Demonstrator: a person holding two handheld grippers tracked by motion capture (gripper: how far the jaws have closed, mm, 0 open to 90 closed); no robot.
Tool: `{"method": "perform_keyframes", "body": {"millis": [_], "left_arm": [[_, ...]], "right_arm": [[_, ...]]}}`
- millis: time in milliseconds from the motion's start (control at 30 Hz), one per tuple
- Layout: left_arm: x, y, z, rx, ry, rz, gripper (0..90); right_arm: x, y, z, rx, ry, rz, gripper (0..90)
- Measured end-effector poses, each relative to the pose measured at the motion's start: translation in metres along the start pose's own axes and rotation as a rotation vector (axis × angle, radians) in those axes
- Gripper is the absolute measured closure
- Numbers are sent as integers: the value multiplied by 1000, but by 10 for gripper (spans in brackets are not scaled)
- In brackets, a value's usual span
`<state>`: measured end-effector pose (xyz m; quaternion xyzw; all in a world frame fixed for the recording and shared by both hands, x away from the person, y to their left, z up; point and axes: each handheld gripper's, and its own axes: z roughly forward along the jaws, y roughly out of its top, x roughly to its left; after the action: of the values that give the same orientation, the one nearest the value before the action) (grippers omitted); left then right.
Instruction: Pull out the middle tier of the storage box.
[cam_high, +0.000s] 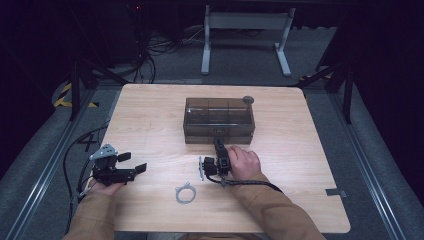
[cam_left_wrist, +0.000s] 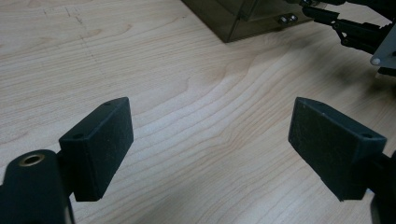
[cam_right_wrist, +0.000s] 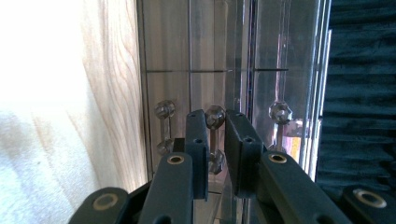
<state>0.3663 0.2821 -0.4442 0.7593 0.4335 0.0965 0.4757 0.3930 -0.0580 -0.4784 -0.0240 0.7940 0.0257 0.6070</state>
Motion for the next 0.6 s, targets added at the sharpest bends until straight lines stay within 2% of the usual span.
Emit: {"method": "perform_keyframes", "body": {"millis": [600], "left_arm": [[0, 0, 0, 3, -2, 1, 148]], "right_arm": [[2, 1, -13, -3, 17, 6, 804]]}}
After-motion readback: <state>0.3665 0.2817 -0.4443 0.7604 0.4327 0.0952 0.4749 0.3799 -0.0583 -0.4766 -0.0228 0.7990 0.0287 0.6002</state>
